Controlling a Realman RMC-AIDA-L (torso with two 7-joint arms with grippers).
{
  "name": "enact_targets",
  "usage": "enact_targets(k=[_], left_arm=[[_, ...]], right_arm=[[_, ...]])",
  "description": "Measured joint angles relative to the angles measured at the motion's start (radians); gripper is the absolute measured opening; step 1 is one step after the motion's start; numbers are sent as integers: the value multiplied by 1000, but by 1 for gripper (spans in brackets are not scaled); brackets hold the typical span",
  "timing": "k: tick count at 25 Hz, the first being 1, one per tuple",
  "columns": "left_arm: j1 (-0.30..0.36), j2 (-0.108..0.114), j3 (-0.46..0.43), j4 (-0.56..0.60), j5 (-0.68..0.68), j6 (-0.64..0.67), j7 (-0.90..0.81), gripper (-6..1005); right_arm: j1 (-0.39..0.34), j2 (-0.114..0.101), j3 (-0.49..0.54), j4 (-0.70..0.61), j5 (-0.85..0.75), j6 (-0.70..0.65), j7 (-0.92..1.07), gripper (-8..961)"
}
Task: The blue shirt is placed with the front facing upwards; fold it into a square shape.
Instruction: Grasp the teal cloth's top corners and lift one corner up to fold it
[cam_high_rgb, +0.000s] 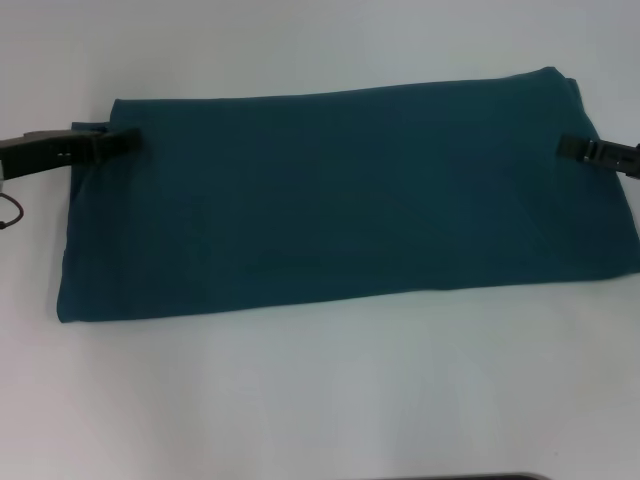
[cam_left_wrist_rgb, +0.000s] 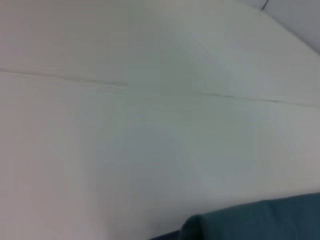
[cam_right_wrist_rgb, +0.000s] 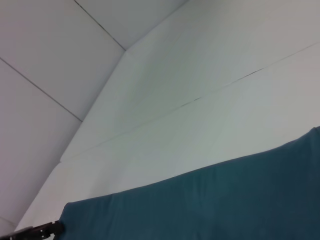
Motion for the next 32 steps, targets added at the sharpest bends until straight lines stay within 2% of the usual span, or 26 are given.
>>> enact_targets(k=[6, 11, 17, 20, 25, 32], left_arm=[[-4, -3, 24, 7, 0, -53, -2, 523], [7, -5, 15, -25, -11, -48, -7, 522], [42, -34, 12, -135, -47, -6, -13, 522], [52, -38, 19, -164, -89, 55, -9, 522], [35, -39, 30, -138, -104, 78, 13, 521], [1, -39, 48, -41, -92, -42, 45, 522]], right_arm=[[1, 1, 4, 0, 0, -1, 0, 719], [1, 1, 6, 0, 0, -2, 0, 718], [5, 1, 6, 0, 0, -4, -1, 718], [6, 1, 6, 0, 0, -6, -2, 718], [7, 2, 4, 0, 0, -15, -2, 717], [13, 4, 1, -4, 0, -23, -2, 717]])
